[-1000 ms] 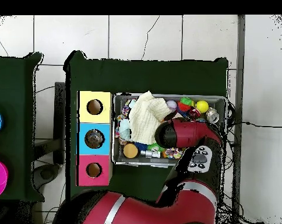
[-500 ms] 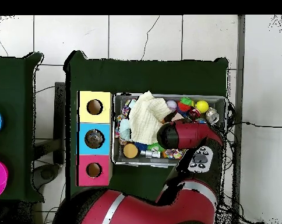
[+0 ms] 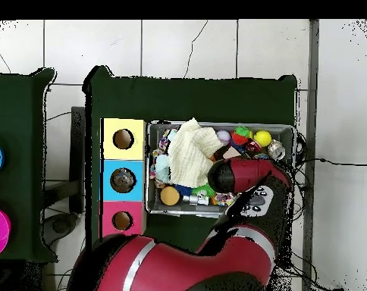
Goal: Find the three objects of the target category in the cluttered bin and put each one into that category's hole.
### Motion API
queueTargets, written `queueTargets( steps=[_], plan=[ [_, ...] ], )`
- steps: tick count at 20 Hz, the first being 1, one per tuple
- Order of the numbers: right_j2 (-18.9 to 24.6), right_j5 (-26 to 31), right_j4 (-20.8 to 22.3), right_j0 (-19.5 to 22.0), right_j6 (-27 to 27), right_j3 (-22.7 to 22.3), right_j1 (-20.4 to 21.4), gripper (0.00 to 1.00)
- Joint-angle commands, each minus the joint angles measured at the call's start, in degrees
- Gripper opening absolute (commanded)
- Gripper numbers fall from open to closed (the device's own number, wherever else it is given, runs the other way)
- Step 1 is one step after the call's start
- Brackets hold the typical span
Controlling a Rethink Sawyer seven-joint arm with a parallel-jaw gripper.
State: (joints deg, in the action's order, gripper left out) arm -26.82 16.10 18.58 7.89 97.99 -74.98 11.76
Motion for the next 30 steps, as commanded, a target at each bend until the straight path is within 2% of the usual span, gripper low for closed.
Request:
queueTargets(
  steps=[1,5,13,14,20,26,30],
  plan=[
    [0.1,-4.0,1.3,-0.3,8.8,4.2,-7.3,1.00],
    [-0.7,-4.6,0.7,-0.7,9.1,4.1,-7.8,1.00],
    [-6.8,-6.6,-1.4,-4.6,12.4,6.3,-12.2,1.00],
    [-6.7,-6.2,-2.1,-4.6,11.9,6.1,-12.1,0.00],
    [-6.0,-3.4,-2.5,-4.8,10.3,6.1,-11.0,0.00],
    [2.6,3.6,-2.8,-0.9,3.2,0.6,-1.7,0.00],
    [9.8,9.4,-3.4,2.9,-2.6,-4.5,7.0,0.00]
  ],
)
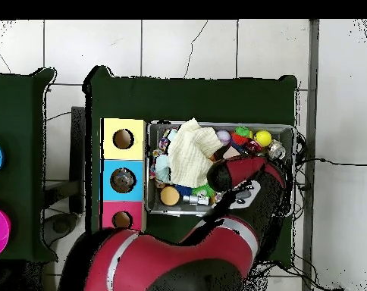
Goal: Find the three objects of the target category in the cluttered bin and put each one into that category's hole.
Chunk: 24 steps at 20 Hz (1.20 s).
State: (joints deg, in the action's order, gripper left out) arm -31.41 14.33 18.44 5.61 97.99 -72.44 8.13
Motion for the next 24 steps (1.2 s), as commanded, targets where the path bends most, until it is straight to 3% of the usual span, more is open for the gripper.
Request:
queueTargets(
  steps=[1,4,10,16,24],
  plan=[
    [17.0,13.5,-3.8,6.7,-4.4,-8.4,13.2,0.00],
    [23.3,19.6,-5.9,10.4,-7.6,-12.4,19.8,0.00],
    [27.6,26.6,-6.9,12.4,-8.6,-13.5,24.2,0.00],
    [31.4,31.0,-7.9,14.2,-7.1,-14.1,25.4,0.00],
    [37.7,35.6,-15.3,17.7,-1.5,-15.0,23.6,0.00]
  ],
)
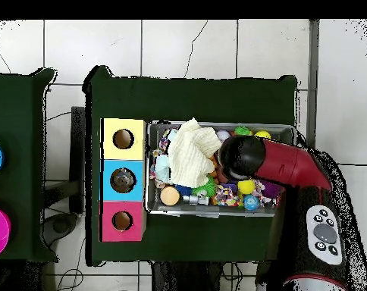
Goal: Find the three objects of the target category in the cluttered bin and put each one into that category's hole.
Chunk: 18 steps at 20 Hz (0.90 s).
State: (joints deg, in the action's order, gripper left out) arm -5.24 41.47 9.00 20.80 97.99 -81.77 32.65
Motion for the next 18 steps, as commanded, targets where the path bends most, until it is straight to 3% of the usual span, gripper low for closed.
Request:
queueTargets(
  steps=[1,11,18],
  plan=[
    [11.9,8.2,-6.7,2.5,-0.5,-6.2,-0.9,0.00],
    [13.8,15.6,-15.2,1.2,6.3,-9.2,1.0,0.00],
    [15.4,22.9,-21.0,1.4,7.4,-10.4,2.6,0.00]
  ],
)
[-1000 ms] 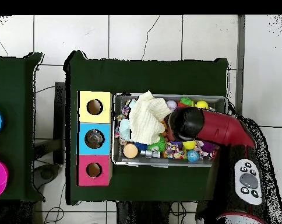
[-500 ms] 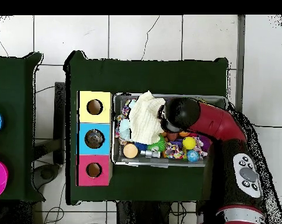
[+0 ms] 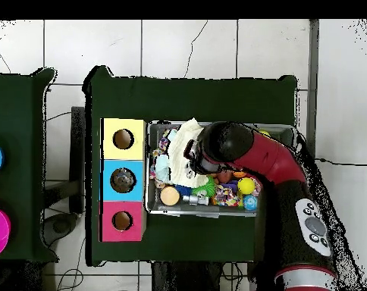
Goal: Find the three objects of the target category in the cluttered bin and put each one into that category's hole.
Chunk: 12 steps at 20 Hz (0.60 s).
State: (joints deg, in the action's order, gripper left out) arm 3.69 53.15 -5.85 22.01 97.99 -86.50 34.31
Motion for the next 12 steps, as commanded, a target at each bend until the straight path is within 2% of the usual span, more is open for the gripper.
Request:
queueTargets(
  steps=[1,4,12],
  plan=[
    [6.9,12.1,-7.2,0.4,7.5,-6.0,1.2,0.00],
    [7.2,14.0,-10.0,0.1,8.8,-6.8,1.5,0.00],
    [7.5,11.1,-15.8,-1.3,10.0,-9.4,1.6,0.00]
  ],
)
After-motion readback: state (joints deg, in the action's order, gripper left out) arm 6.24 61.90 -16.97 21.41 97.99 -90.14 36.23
